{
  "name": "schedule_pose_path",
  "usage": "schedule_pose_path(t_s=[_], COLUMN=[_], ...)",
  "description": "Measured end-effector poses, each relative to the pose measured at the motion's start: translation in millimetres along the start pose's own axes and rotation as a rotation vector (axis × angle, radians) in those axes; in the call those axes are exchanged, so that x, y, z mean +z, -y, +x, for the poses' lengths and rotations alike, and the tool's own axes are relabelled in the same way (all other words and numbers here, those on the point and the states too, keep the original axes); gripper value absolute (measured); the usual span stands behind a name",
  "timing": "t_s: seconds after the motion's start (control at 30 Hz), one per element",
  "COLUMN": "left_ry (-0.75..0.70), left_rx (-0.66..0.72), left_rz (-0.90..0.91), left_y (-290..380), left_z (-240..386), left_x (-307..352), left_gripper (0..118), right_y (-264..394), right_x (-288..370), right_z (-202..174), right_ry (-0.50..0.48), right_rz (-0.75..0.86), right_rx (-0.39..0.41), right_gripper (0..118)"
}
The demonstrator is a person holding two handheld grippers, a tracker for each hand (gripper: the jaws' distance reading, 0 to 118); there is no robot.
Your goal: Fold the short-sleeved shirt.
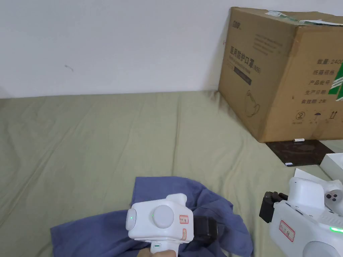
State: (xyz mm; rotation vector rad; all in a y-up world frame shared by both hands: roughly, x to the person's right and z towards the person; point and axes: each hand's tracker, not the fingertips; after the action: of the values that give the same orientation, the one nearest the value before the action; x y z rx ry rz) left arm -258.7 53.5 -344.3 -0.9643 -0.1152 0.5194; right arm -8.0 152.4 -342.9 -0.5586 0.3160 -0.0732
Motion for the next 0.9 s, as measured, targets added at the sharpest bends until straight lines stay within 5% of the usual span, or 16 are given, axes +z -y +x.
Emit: schedule_pose_path(t_s=[0.13, 0.27, 0.4, 0.63, 0.7, 0.77, 0.8, 0.9], left_ry=[-0.022, -0.074, -0.251, -0.407, -0.414, -0.421, -0.417, -0.426], left_rx=[0.003, 0.039, 0.110, 0.240, 0.244, 0.248, 0.247, 0.236], left_rz=[0.059, 0.213, 0.204, 0.193, 0.210, 0.211, 0.206, 0.244], left_y=[-9, 16, 71, 127, 125, 114, 105, 74], left_z=[-8, -39, -91, -150, -157, -166, -172, -185], left_x=[44, 106, 136, 167, 173, 176, 177, 179], left_gripper=[107, 3, 0, 0, 25, 83, 98, 101], right_y=[0, 3, 17, 39, 39, 37, 36, 33], right_x=[2, 5, 2, -8, -9, -10, -10, -17], right_z=[-15, -38, -64, -112, -123, -128, -130, -133], right_ry=[-0.040, -0.088, -0.145, -0.239, -0.252, -0.270, -0.273, -0.260], right_rz=[-0.007, -0.004, -0.034, -0.094, -0.097, -0.093, -0.090, -0.088], right_rx=[0.008, 0.037, 0.066, 0.149, 0.163, 0.177, 0.188, 0.219], right_gripper=[0, 0, 0, 0, 0, 0, 0, 0])
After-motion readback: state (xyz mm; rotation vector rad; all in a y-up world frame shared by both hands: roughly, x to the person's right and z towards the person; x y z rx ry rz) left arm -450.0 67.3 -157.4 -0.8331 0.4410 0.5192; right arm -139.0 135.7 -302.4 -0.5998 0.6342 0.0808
